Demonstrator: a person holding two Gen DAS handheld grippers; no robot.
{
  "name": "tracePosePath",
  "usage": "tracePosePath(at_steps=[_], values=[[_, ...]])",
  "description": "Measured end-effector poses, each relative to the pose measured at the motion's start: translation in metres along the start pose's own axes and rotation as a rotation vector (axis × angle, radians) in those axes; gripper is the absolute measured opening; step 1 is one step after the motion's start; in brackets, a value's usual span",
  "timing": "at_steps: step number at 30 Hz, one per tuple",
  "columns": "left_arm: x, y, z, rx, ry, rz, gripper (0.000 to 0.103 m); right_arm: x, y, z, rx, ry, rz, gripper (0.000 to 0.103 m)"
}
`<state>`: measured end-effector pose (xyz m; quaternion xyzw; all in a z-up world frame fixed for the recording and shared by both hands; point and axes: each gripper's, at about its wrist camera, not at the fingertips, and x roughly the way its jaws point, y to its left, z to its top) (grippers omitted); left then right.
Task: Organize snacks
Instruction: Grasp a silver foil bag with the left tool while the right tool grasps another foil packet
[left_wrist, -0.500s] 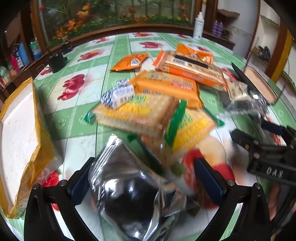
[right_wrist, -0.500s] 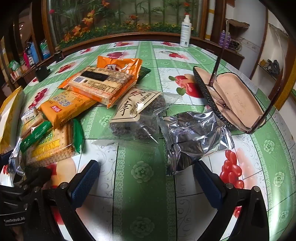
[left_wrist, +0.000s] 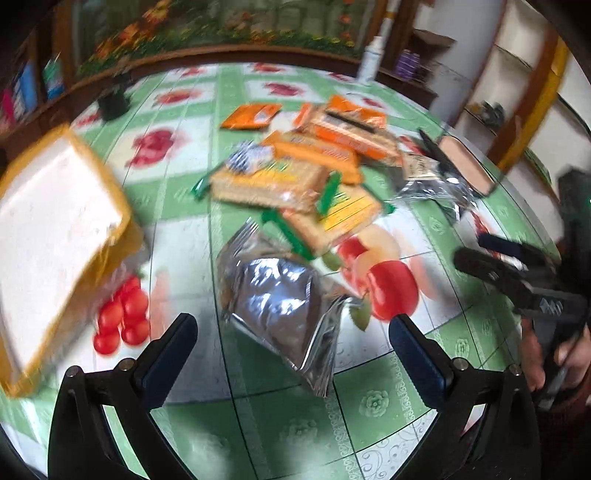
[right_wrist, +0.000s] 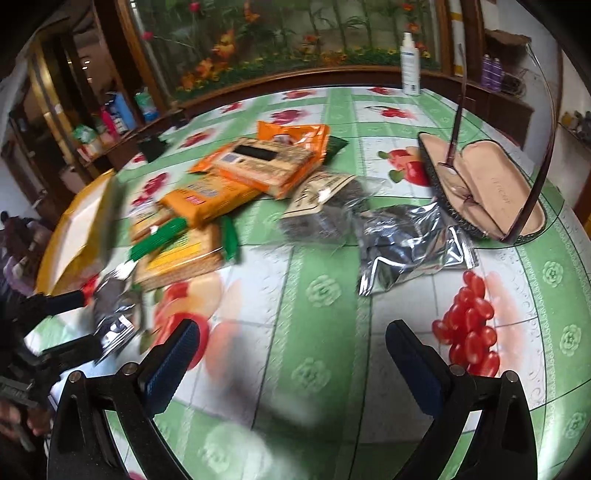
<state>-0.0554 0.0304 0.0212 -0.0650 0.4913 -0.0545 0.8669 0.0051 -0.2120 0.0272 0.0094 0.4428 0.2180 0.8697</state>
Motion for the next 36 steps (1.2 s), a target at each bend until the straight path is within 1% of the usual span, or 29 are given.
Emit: tracePosePath(at_steps=[1,2,3,4,5,6,7,8,9,13,15,18,22,24,25,29,30,31,33,35,36], values=[[0.0,0.003,-0.003,-0.049,-0.01,-0.033,0.1,-0.002,0.001,-0.002,-0.006,-0.008,0.003,0.102],[0.003,0.006,-0.002,-0.102,-0.008,-0.048,0.097,-0.004,0.002,-0.003,-0.009,-0.016,0.003,0.102],[0.005,0.008,-0.001,-0.132,-0.012,-0.061,0.09,-0.006,0.003,-0.003,-0.009,-0.024,0.006,0.102],[0.007,0.009,0.0,-0.154,-0.007,-0.063,0.087,-0.008,0.003,-0.003,-0.009,-0.031,0.009,0.102],[0.009,0.008,0.004,-0.166,-0.008,-0.04,0.087,-0.008,0.003,-0.002,-0.009,-0.035,0.009,0.102],[0.011,0.005,0.007,-0.158,0.008,-0.021,0.086,-0.009,0.003,-0.002,-0.009,-0.039,0.007,0.102],[0.013,0.001,0.009,-0.147,0.015,-0.008,0.082,-0.011,0.004,-0.002,-0.009,-0.043,0.01,0.102],[0.016,-0.003,0.011,-0.134,0.008,0.013,0.079,-0.011,0.004,-0.002,-0.011,-0.045,0.012,0.102],[0.018,-0.008,0.012,-0.114,-0.008,0.036,0.079,-0.012,0.004,-0.001,-0.012,-0.046,0.012,0.102],[0.02,-0.007,0.011,-0.092,-0.055,0.022,0.074,-0.015,0.003,-0.003,-0.02,-0.05,0.025,0.102],[0.018,-0.006,0.01,-0.085,-0.029,0.021,0.073,-0.017,0.002,-0.004,-0.026,-0.05,0.032,0.102],[0.012,0.001,0.005,-0.08,-0.013,0.015,0.072,-0.019,0.001,-0.004,-0.038,-0.052,0.034,0.102],[0.006,0.009,0.001,-0.084,0.004,-0.012,0.072,-0.021,0.002,-0.005,-0.048,-0.062,0.037,0.102],[0.007,0.011,0.001,-0.09,0.007,0.008,0.074,-0.023,0.004,-0.005,-0.051,-0.064,0.039,0.102],[0.008,0.01,0.002,-0.093,0.006,0.019,0.077,-0.023,0.005,-0.005,-0.053,-0.065,0.039,0.102],[0.013,0.004,0.007,-0.079,-0.005,0.017,0.078,-0.029,0.002,-0.003,-0.062,-0.079,0.013,0.102],[0.014,0.001,0.007,-0.074,-0.017,0.019,0.076,-0.03,-0.001,-0.003,-0.062,-0.082,0.005,0.102],[0.014,0.0,0.007,-0.07,-0.02,0.018,0.073,-0.032,-0.004,-0.002,-0.06,-0.084,-0.009,0.102],[0.014,-0.007,0.005,-0.041,-0.026,0.005,0.071,-0.034,-0.017,-0.002,-0.04,-0.085,-0.043,0.101],[0.013,-0.012,0.002,-0.022,-0.026,-0.01,0.07,-0.033,-0.028,-0.001,-0.016,-0.077,-0.065,0.094],[0.012,-0.014,0.001,-0.015,-0.024,-0.02,0.07,-0.032,-0.036,0.001,0.001,-0.07,-0.083,0.093]])
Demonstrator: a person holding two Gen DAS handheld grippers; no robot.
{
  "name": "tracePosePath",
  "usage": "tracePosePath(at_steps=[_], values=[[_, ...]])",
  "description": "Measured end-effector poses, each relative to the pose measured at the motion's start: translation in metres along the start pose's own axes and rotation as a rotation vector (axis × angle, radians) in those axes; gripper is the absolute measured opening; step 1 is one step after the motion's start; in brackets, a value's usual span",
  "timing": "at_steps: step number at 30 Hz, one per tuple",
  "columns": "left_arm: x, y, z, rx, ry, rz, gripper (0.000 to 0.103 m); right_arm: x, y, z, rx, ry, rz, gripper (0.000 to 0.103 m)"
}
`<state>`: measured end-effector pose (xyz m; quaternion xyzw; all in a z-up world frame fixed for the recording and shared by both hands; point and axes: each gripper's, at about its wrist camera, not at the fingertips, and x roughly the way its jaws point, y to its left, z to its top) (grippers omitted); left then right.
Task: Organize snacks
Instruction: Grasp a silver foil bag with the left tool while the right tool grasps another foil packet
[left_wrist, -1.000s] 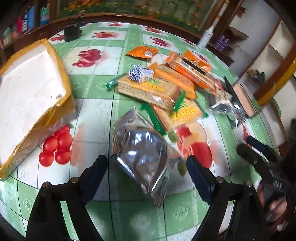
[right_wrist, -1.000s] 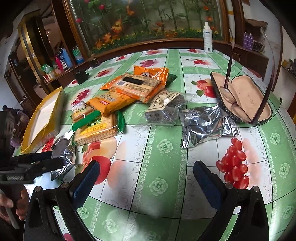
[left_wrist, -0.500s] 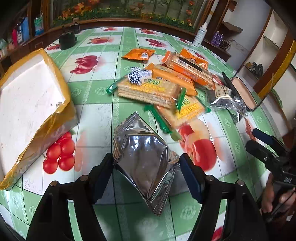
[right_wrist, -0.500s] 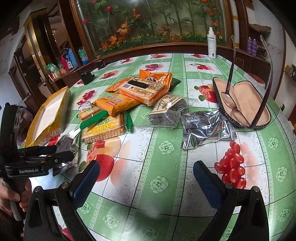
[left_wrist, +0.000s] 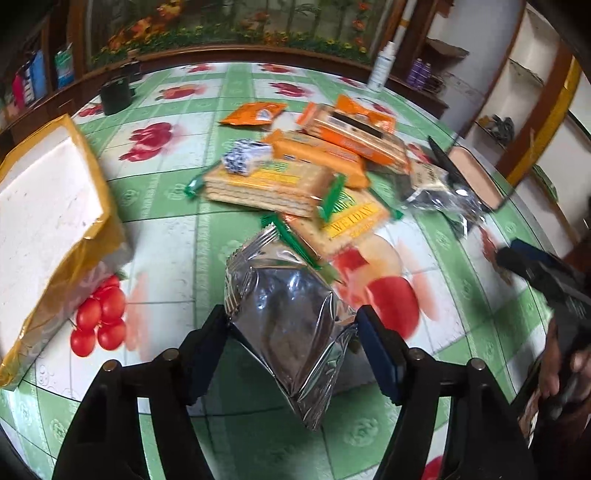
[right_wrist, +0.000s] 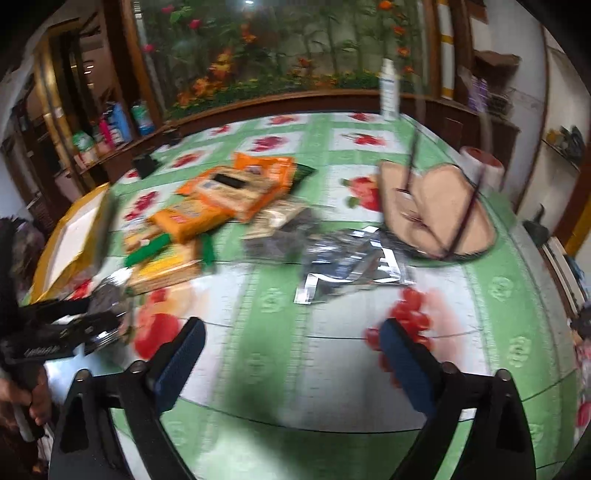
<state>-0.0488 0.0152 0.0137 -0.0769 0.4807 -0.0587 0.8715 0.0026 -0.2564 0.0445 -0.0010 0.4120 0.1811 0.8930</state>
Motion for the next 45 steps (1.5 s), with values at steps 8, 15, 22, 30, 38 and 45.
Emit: tracePosePath(at_steps=[8,15,22,30,38,45], values=[[-0.002,-0.001,-0.005,0.009,-0.003,-0.008,0.07,0.023,-0.028,0.028,0.098,0.037,-0.035,0.089],[-0.003,0.0,-0.007,0.009,-0.01,-0.015,0.071,0.054,-0.017,0.043,-0.053,0.047,-0.147,0.089],[-0.004,0.004,-0.006,-0.004,-0.005,-0.013,0.071,0.035,0.008,0.026,-0.088,0.112,0.189,0.088],[-0.003,0.006,-0.005,-0.007,-0.003,-0.005,0.073,0.016,0.018,0.031,-0.225,0.026,0.101,0.088],[-0.004,0.006,-0.007,0.0,-0.018,0.001,0.073,0.059,0.016,0.034,-0.308,0.122,0.07,0.083],[-0.005,0.006,-0.009,-0.008,-0.034,-0.002,0.07,0.048,0.015,0.018,-0.217,0.111,0.101,0.063]])
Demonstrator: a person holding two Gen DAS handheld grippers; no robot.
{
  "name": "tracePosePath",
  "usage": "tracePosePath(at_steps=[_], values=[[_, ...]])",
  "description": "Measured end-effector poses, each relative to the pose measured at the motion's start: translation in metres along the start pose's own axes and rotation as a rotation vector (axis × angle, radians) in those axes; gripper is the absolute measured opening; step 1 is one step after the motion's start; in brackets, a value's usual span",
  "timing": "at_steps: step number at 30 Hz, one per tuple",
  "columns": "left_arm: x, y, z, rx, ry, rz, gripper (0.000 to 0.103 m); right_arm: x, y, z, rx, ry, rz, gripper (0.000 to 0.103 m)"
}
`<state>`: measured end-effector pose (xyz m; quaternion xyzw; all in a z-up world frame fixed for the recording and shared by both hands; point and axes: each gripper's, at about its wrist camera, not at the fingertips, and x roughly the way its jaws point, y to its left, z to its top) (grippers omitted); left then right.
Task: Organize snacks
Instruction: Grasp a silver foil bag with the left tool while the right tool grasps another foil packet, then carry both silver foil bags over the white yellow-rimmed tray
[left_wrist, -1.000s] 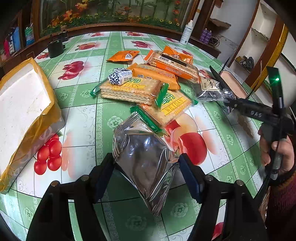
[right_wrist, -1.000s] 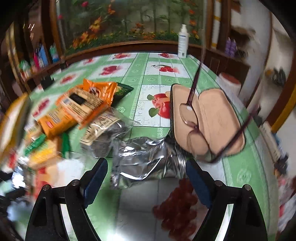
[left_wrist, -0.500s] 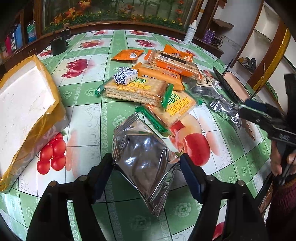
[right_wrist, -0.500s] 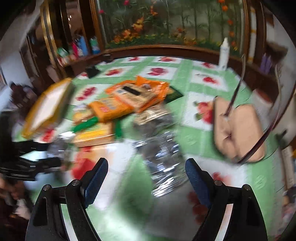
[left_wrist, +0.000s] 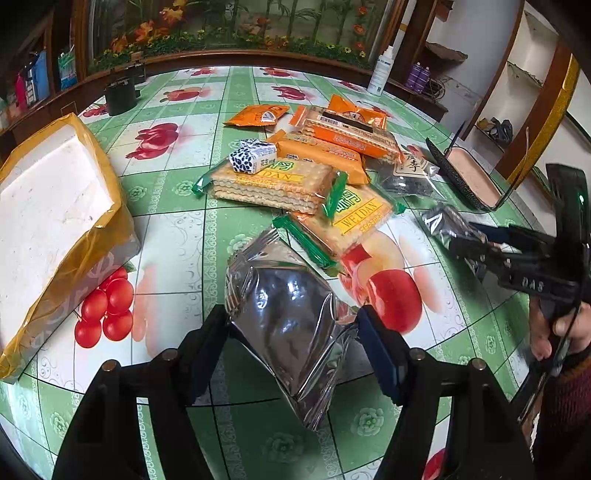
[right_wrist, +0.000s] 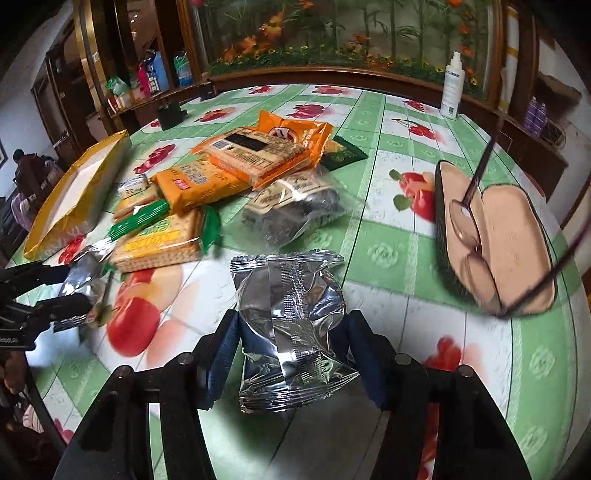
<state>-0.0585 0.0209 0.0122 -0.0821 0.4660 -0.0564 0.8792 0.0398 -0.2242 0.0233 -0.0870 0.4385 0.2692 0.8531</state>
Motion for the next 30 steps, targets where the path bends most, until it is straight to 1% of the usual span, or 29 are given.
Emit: tracePosePath(at_steps=[3,4,6,7,9,10,11,12,14,20,30], values=[[-0.001,0.001,0.0,-0.02,0.009,-0.018,0.071,-0.006,0.011,-0.008,0.003,0.007,0.025,0.063],[0.0,0.002,0.001,-0.024,0.012,-0.021,0.075,-0.007,0.015,-0.009,-0.002,0.008,0.031,0.063],[0.001,0.003,0.003,-0.042,0.017,-0.015,0.079,-0.008,0.025,-0.013,-0.025,0.007,0.024,0.063],[0.002,0.002,0.004,-0.044,0.021,-0.014,0.085,-0.008,0.03,-0.014,-0.036,0.006,0.017,0.063],[0.006,-0.001,0.005,-0.034,0.015,-0.001,0.086,-0.008,0.036,-0.016,-0.045,0.003,0.01,0.063],[0.007,-0.003,0.005,-0.022,0.011,0.009,0.085,-0.008,0.039,-0.016,-0.048,0.002,0.013,0.063],[0.007,-0.007,0.004,0.001,-0.001,0.038,0.08,-0.009,0.042,-0.017,-0.051,0.0,0.015,0.063],[0.007,-0.008,0.002,0.007,-0.012,0.05,0.075,-0.009,0.044,-0.018,-0.052,-0.001,0.019,0.063],[0.005,-0.007,0.0,0.01,-0.021,0.051,0.069,-0.011,0.049,-0.02,-0.048,-0.004,0.035,0.063],[-0.002,0.002,-0.004,-0.022,-0.025,0.02,0.068,-0.016,0.057,-0.024,-0.019,-0.01,0.094,0.063],[-0.023,0.011,-0.009,-0.041,-0.059,-0.002,0.068,-0.022,0.078,-0.019,-0.02,-0.027,0.141,0.063]])
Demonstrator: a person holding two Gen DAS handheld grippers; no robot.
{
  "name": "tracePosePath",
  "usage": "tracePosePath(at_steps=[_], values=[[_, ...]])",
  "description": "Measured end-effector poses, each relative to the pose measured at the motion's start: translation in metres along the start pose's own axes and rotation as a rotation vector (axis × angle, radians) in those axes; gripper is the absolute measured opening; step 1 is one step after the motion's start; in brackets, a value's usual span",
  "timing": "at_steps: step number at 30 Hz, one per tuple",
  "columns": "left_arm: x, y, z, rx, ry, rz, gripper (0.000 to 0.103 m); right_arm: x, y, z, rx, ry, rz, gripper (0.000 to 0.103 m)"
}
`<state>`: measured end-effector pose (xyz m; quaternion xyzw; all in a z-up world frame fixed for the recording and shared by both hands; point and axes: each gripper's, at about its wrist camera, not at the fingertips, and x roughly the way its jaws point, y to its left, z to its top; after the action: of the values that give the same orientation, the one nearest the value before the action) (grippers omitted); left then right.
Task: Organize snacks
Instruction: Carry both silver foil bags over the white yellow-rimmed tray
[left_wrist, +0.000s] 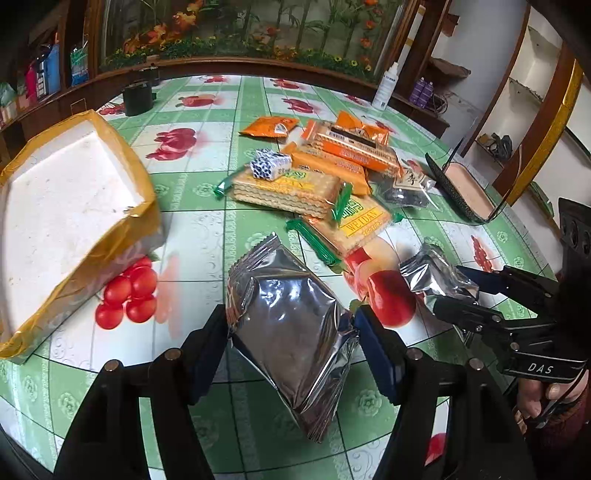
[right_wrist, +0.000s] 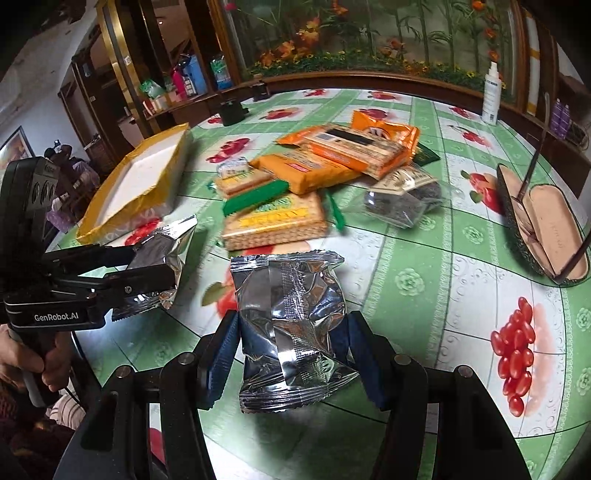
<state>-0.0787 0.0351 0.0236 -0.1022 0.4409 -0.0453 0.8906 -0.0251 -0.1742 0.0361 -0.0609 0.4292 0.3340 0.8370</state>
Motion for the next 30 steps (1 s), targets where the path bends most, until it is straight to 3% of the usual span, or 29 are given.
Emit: tracePosePath(at_steps=[16,30], values=[[-0.053,0.052,0.004,-0.096,-0.114,0.016,0.068,0.009,0.056,0.035,-0.062,-0.003,0.084,0.063],[-0.109,0.122,0.002,-0.237,-0.226,0.113,0.069,0.037,0.132,0.093,-0.168,0.018,0.19,0.063]])
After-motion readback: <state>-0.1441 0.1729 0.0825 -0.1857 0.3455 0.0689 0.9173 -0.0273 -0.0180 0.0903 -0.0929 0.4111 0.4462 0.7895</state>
